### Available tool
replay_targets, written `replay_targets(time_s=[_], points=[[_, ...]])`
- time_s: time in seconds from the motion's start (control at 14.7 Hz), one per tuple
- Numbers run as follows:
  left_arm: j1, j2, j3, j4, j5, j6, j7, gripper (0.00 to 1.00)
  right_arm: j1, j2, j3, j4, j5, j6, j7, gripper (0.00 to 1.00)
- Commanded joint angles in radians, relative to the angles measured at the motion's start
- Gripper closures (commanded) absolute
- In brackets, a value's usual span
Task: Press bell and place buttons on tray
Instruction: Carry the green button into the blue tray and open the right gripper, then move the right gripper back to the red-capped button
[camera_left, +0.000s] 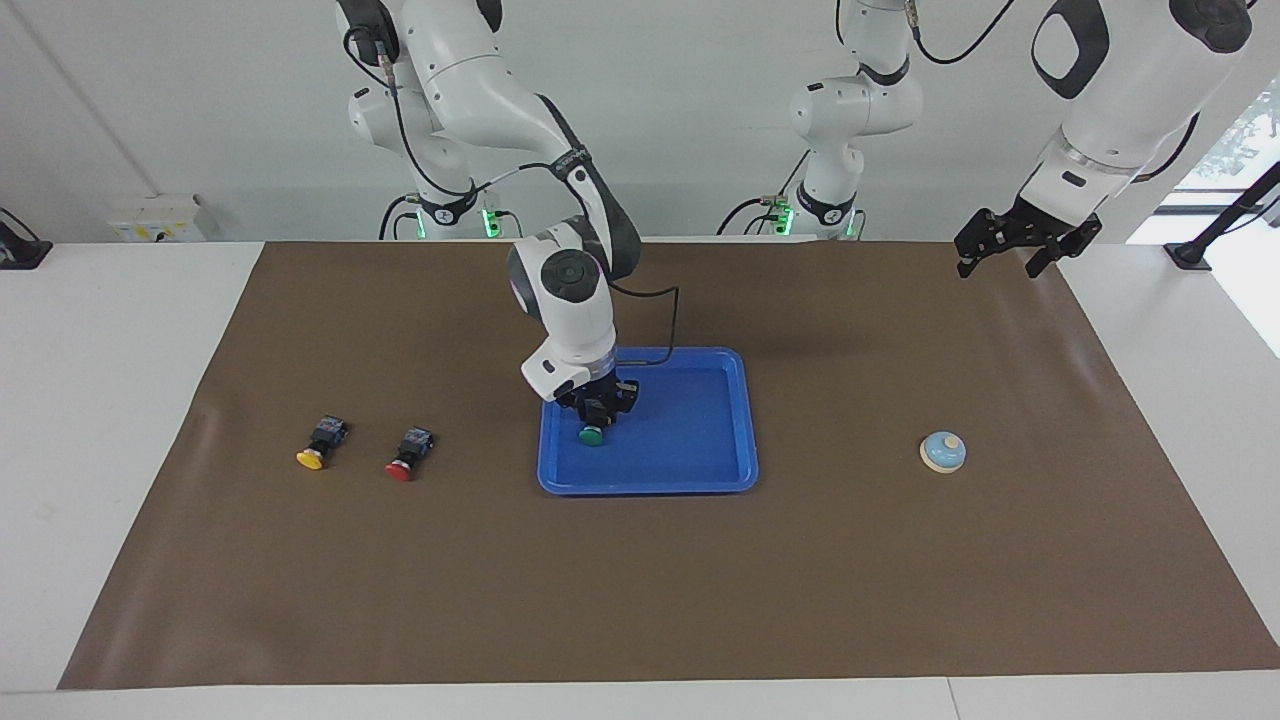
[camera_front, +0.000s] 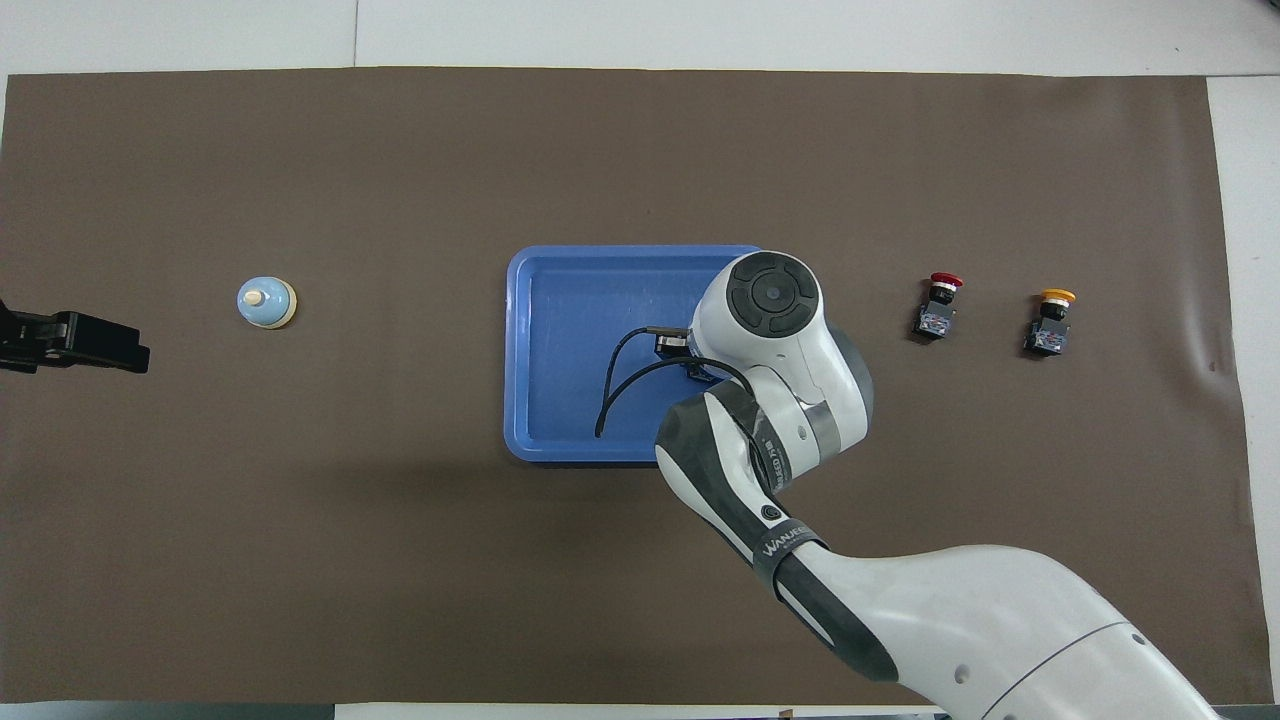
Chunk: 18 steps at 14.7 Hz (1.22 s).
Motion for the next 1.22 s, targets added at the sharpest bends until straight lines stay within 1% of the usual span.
replay_targets(time_s=[0.0, 0.14, 0.34, 0.54, 0.61, 0.81, 0.95, 1.09, 1.15], points=[[0.004, -0.024, 0.003, -0.025, -0.008, 0.003, 0.014, 0.0, -0.011, -0.03, 0.004, -0.009, 0.017, -0.002, 0.046, 0.0], [0.004, -0.026, 0.003, -0.025, -0.008, 0.003, 0.014, 0.0, -0.035, -0.068, 0.0, 0.011, 0.02, -0.063, 0.052, 0.0], [0.002, -0.026, 0.003, -0.025, -0.008, 0.003, 0.014, 0.0, -0.104, -0.105, -0.005, 0.106, 0.019, -0.202, 0.052, 0.0], [0.004, -0.026, 0.003, -0.025, -0.008, 0.003, 0.014, 0.0, -0.202, -0.148, -0.008, 0.112, 0.002, -0.26, 0.019, 0.0], [0.004, -0.026, 0.003, -0.025, -0.008, 0.003, 0.014, 0.0, -0.23, -0.156, -0.008, 0.103, 0.0, -0.272, -0.036, 0.0], [0.004, -0.024, 0.003, -0.025, -0.008, 0.003, 0.014, 0.0, -0.331, -0.165, -0.01, 0.065, -0.001, -0.265, -0.153, 0.0], [0.004, -0.024, 0.003, -0.025, -0.008, 0.003, 0.014, 0.0, -0.367, -0.177, -0.011, 0.019, -0.013, -0.242, -0.159, 0.0], [0.004, -0.024, 0.003, -0.025, -0.008, 0.003, 0.014, 0.0, -0.394, -0.191, -0.011, -0.044, -0.065, -0.159, -0.161, 0.0], [0.004, -0.026, 0.003, -0.025, -0.008, 0.003, 0.014, 0.0, -0.409, -0.188, -0.011, -0.067, -0.072, -0.121, -0.159, 0.0]])
